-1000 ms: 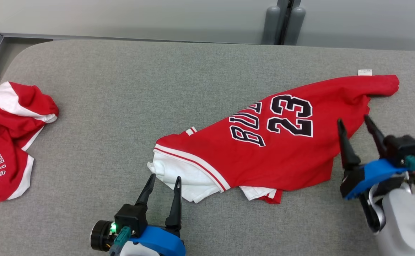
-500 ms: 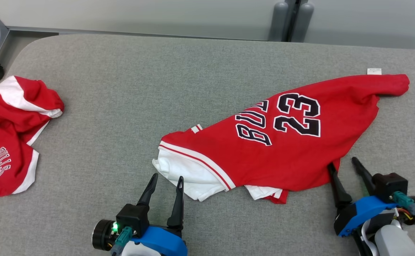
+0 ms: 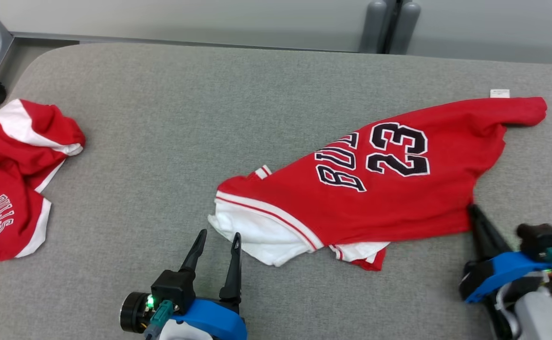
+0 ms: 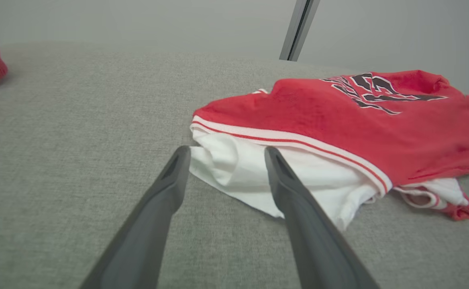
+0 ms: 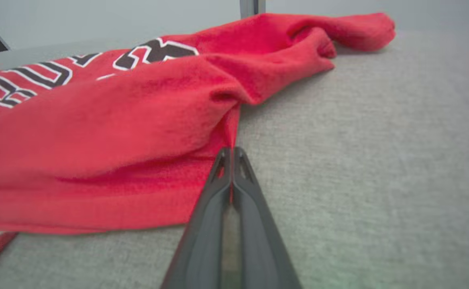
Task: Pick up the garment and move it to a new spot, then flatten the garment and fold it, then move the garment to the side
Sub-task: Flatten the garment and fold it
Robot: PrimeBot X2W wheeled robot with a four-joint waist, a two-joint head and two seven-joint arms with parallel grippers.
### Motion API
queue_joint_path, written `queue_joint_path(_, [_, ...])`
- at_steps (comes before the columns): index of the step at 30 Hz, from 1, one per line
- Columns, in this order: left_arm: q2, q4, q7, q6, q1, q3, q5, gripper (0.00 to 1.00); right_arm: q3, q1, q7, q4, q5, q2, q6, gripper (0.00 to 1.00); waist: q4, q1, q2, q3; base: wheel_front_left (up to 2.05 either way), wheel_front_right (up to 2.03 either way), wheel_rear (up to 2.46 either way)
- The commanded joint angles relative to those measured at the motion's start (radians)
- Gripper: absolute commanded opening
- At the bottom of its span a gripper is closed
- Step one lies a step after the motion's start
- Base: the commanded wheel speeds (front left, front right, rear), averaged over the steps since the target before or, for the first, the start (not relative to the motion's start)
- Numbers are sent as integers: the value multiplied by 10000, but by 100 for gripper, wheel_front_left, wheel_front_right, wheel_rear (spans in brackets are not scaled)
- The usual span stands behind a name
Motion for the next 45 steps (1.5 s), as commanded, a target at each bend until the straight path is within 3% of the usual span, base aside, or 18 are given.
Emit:
queue_joint_path(1, [-3,-6,-25,-6,-79,82,51,100,-308,110,7,-226,94,-183,-22,0,-120,0,0,-104,0,0,0])
queue_joint_path(8, [0,114,-24,-131,105,252,202,100,-1907,-33,4,-2268,-214,-257,-16,0,-699,0,0,-610,0,0,0])
queue_joint_path(15, [2,287,-24,-259,358,500,315,100,-2822,1033,5,-4315,-1592,139,-14,0,-1355,0,0,-992,0,0,0])
queue_joint_path(16, [0,287,-24,-272,387,525,328,100,-2962,1268,5,-4481,-1766,299,-14,19,-1450,0,0,-1015,0,0,0])
queue_joint_path(17, [0,291,-24,-286,427,546,346,100,-2986,1551,5,-4591,-1927,468,-14,85,-1542,0,0,-1033,0,0,0])
queue_joint_path(18, [0,314,-24,-305,472,550,362,100,-2953,1783,5,-4672,-2018,609,-13,100,-1628,0,0,-1037,0,0,0])
queue_joint_path(28, [0,553,-24,-534,89,137,324,100,-2605,2257,5,-4180,-1855,1187,-14,100,-2030,0,0,-814,0,0,0])
queue_joint_path(35, [0,1299,-24,-1292,-683,-1106,-795,100,-2044,1862,5,-3985,-1702,1198,-14,100,-2068,0,0,-480,0,0,0])
queue_joint_path(41, [11,1498,-25,-1551,-1211,-1924,-1558,100,-1824,1723,5,-3904,-1630,1115,-14,100,-2141,0,0,-218,0,0,0])
queue_joint_path(45, [8,1647,-25,-1594,-1441,-1868,-1997,100,-1797,1678,5,-3881,-1577,1085,-14,100,-2210,0,0,-127,0,0,0])
